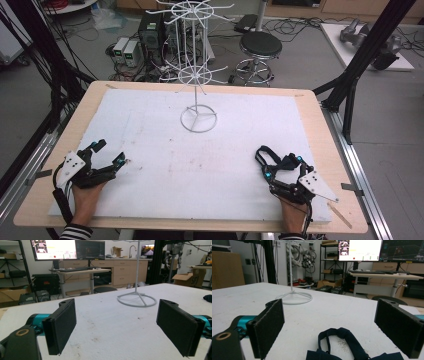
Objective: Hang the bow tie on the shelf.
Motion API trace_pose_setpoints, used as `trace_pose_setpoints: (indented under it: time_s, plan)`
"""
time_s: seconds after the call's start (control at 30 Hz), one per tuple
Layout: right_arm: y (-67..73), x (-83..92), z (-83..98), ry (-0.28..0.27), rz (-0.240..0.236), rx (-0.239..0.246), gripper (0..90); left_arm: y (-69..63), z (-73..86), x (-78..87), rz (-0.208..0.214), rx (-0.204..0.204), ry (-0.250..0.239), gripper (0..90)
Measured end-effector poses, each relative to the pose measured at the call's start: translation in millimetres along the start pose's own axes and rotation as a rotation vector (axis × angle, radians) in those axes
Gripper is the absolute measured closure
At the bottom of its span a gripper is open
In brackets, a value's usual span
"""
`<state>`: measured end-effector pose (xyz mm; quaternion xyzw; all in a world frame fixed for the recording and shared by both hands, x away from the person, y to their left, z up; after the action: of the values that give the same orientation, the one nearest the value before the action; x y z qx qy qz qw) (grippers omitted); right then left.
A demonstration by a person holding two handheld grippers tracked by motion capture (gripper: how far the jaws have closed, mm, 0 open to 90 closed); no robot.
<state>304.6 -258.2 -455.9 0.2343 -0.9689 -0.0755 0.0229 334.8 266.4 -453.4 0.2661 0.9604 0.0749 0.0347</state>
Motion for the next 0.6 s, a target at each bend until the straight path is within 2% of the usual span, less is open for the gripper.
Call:
trace_pose_setpoints:
  time_s: [0.6]
  plan:
    - [-1.2, 0.3, -0.6, -0.006, 0.005, -0.003, 8.2, -0.1, 0.0, -0.3, -0.001, 0.000, 0.001, 16.7]
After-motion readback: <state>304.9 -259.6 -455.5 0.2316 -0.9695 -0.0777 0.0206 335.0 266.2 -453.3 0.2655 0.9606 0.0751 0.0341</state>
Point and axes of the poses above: each handheld gripper's, and its own axes: x roughly backward along the jaws, z roughly out of its underside, y roughly to its left, the point moved 7 cm from there along -x, roughly forward along the jaws, and after that the axes turned 9 degrees about -x, right-handed, at the moved point
